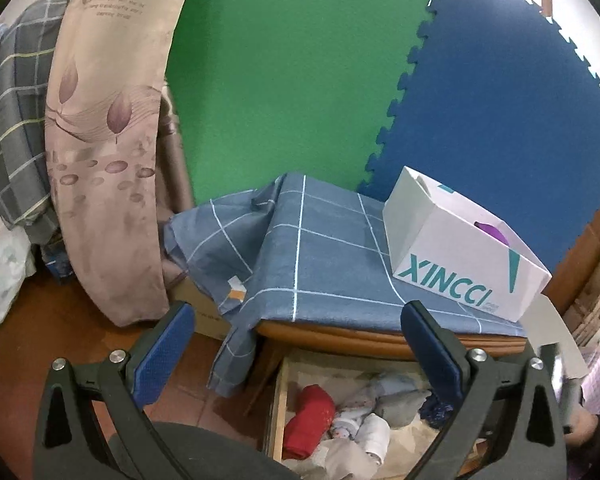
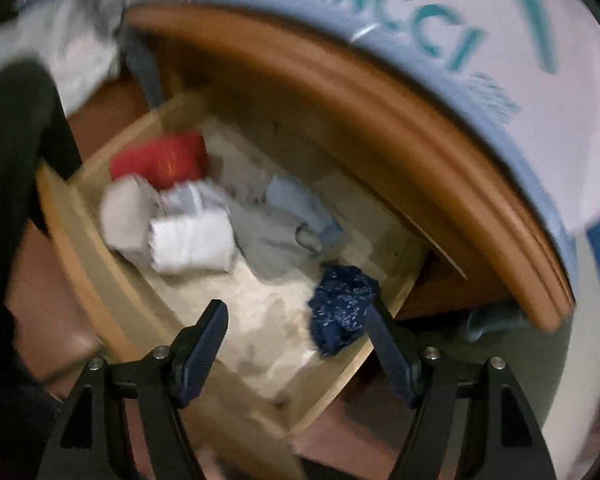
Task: Take underwear out of drawer
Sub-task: 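Lower the right gripper into the drawer toward the navy patterned cloth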
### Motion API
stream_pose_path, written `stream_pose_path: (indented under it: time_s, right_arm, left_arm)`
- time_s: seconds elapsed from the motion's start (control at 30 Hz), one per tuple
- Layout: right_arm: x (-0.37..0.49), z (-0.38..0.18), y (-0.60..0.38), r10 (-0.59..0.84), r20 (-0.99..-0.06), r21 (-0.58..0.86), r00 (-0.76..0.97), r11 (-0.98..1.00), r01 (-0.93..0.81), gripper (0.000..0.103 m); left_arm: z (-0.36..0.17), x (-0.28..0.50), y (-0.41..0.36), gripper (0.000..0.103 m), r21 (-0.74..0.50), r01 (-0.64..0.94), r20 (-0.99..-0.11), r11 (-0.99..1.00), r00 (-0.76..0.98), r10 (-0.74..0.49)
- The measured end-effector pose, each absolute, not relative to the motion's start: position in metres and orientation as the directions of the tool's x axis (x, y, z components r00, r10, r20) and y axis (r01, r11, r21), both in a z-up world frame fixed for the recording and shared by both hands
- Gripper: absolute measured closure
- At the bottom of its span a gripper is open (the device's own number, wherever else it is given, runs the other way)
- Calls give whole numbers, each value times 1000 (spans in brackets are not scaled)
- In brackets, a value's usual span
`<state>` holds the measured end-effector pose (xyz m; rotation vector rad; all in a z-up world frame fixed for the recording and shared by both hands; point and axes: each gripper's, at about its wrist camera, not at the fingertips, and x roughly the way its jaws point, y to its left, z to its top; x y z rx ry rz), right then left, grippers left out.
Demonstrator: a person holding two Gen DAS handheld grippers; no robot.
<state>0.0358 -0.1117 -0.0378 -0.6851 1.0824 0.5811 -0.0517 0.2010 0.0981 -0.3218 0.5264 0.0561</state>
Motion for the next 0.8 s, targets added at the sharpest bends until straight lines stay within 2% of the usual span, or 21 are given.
stream_pose_path:
  time_s: [0.03, 0.13, 0.4, 0.57, 0.73, 0.8]
  right_arm:
    - [38, -51, -110, 59, -929, -245, 365, 641, -727, 31]
    - [47, -85, -99, -30, -935, -301, 354, 599, -742, 49]
    - [51, -139, -86, -194, -879, -476, 437, 431, -766, 49]
    - [62, -164, -89, -267, -875, -483, 405, 404, -777, 47]
    - [66, -178, -85, -293, -875, -475, 386, 358, -804, 38]
    - [69, -180, -83, -305, -876, -468, 374, 349, -812, 38]
  left_arm:
    - [97, -52, 201, 1, -282, -133, -504, 950, 863, -29]
    - [96, -50, 197, 1, -270, -118, -516, 956, 856, -40]
    - [92, -42, 192, 1, -270, -114, -545, 956, 837, -54]
    - [89, -33, 184, 1, -246, -104, -571, 964, 819, -57]
    - [87, -29, 176, 1, -219, -91, -583, 971, 811, -55]
    - [87, -28, 174, 1, -208, -89, -588, 974, 807, -52]
